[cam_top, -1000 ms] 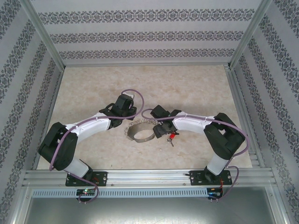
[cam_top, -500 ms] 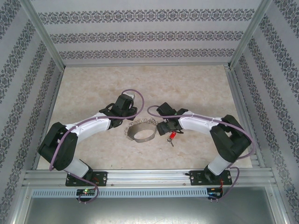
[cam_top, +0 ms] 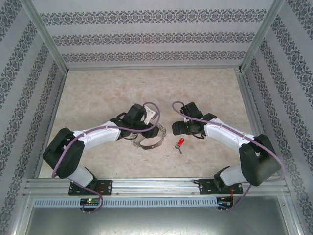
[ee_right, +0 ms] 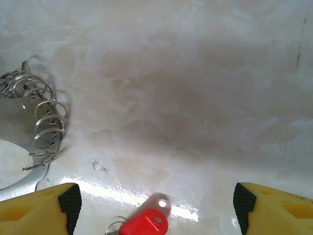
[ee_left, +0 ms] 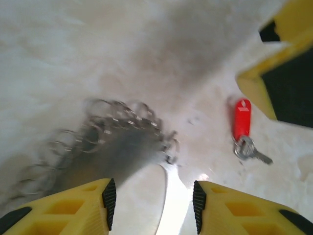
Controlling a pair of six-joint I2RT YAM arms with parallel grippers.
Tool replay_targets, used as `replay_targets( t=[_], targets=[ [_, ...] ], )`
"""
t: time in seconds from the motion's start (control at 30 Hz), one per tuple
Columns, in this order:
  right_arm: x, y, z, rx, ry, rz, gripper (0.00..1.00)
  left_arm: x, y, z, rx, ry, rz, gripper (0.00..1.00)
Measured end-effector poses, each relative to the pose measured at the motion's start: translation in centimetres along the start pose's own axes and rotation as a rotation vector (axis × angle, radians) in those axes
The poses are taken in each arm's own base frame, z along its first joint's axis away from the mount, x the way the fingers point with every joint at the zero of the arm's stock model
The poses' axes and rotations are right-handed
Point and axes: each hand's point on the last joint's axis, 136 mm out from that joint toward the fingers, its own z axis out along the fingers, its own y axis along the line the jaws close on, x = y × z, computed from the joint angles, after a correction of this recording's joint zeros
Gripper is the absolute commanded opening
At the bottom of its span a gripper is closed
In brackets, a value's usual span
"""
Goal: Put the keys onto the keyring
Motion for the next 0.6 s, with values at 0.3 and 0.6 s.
replay_targets(
  t=[0.3,0.6],
  targets=[
    [-0.1,-1.0,-1.3,-0.109,-0.049,0.16,0.83,4.0,-1.9,2.8,0.014,0.072,0.085,0.42],
    [-0.6,-1.4,-2.3,-0.159,-0.096,0.226,0.83,4.0,-1.8,4.1,-0.059,0.019,0.15,0.4]
  ],
)
